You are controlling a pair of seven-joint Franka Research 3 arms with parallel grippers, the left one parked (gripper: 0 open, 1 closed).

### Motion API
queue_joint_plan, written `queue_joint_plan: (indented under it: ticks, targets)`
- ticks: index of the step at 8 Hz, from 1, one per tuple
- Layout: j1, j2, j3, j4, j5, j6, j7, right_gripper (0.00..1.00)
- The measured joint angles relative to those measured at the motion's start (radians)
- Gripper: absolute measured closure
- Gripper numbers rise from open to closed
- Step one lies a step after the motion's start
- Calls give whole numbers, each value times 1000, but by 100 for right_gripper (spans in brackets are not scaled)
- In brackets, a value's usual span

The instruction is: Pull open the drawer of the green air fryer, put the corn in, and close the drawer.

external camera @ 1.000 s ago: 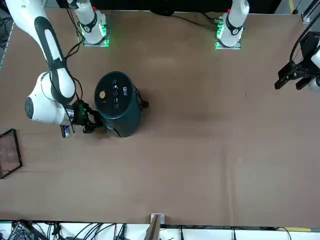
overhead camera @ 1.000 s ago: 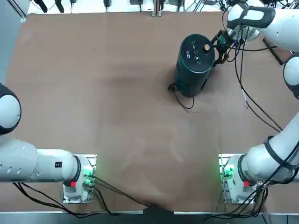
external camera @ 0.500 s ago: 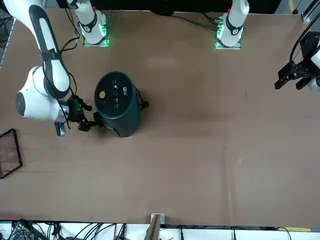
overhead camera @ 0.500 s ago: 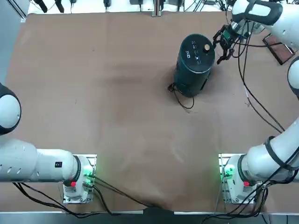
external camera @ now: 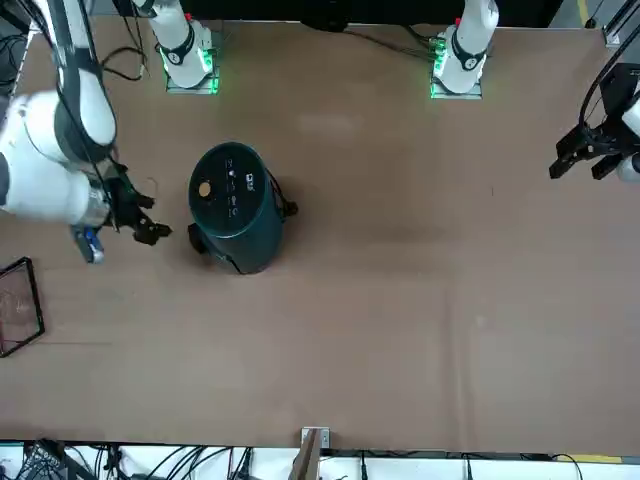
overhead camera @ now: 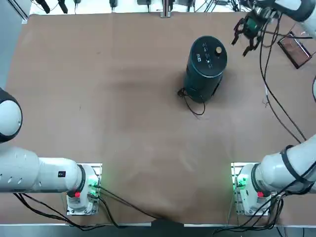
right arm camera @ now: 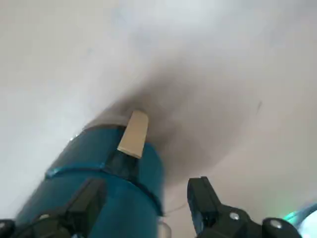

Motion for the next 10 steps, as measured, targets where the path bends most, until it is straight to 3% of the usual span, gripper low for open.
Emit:
queue_joint_plan:
  ticks: [6,10]
  targets:
    - [-51,-133,-18,157,-135,-158,-680,0]
    - [-47,-139,-20,270,-170,-246,-730,0]
